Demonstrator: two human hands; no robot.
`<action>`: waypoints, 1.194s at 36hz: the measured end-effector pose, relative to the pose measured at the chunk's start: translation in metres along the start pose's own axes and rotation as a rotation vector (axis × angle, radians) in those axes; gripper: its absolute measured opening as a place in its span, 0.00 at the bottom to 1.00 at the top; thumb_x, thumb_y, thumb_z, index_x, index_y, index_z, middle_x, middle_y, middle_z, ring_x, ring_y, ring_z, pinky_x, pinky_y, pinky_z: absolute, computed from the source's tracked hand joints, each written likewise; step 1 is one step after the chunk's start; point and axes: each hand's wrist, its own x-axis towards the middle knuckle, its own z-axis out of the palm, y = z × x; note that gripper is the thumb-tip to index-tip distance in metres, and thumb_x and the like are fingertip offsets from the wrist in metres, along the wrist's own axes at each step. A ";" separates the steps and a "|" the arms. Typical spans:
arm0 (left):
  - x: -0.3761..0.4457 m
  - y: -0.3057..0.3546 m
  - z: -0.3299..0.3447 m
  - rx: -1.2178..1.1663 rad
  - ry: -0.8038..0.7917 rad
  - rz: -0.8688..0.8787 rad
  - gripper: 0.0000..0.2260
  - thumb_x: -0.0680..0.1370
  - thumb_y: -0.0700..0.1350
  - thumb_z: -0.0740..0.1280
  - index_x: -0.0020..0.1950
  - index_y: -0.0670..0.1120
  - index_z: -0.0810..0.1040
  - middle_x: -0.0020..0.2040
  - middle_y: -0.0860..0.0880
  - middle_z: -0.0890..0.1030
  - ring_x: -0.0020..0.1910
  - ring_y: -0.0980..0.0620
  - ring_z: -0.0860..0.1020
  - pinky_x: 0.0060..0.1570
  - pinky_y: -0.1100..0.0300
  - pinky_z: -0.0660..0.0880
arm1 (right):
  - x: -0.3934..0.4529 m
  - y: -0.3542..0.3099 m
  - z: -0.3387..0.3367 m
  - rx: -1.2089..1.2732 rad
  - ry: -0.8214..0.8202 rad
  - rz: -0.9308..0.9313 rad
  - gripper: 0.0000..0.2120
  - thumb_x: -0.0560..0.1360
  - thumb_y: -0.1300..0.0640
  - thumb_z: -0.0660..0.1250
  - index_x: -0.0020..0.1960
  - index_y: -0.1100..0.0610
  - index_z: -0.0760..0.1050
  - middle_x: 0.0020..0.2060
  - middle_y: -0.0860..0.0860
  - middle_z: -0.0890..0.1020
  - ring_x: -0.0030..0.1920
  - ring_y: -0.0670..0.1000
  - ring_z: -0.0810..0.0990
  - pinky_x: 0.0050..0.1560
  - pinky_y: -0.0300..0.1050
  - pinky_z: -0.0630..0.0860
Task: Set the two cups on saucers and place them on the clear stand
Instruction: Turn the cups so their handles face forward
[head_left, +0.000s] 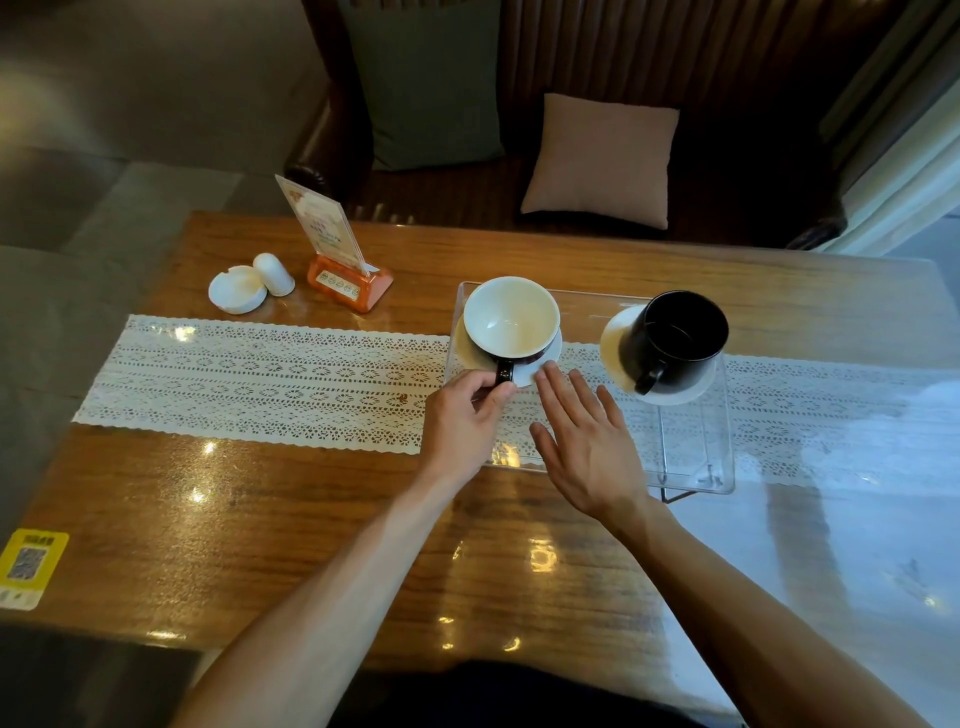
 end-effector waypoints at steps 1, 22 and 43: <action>0.000 0.000 0.000 0.002 0.004 0.004 0.09 0.78 0.51 0.68 0.47 0.47 0.82 0.39 0.52 0.83 0.39 0.52 0.81 0.41 0.49 0.78 | 0.000 0.000 0.000 0.000 0.000 0.000 0.28 0.83 0.45 0.50 0.80 0.54 0.52 0.80 0.51 0.55 0.79 0.56 0.56 0.77 0.59 0.55; -0.002 -0.003 0.002 -0.039 0.003 0.021 0.08 0.78 0.51 0.68 0.47 0.47 0.82 0.40 0.53 0.83 0.40 0.56 0.81 0.40 0.55 0.78 | 0.000 0.000 -0.002 0.007 -0.016 0.002 0.28 0.83 0.45 0.49 0.81 0.53 0.49 0.80 0.50 0.53 0.80 0.55 0.53 0.78 0.58 0.53; -0.004 -0.005 0.006 -0.096 0.054 0.002 0.09 0.76 0.49 0.70 0.53 0.47 0.82 0.51 0.53 0.81 0.47 0.61 0.81 0.45 0.68 0.77 | -0.002 0.001 -0.002 0.102 0.013 -0.002 0.28 0.83 0.44 0.48 0.81 0.53 0.49 0.80 0.51 0.54 0.80 0.54 0.53 0.78 0.57 0.53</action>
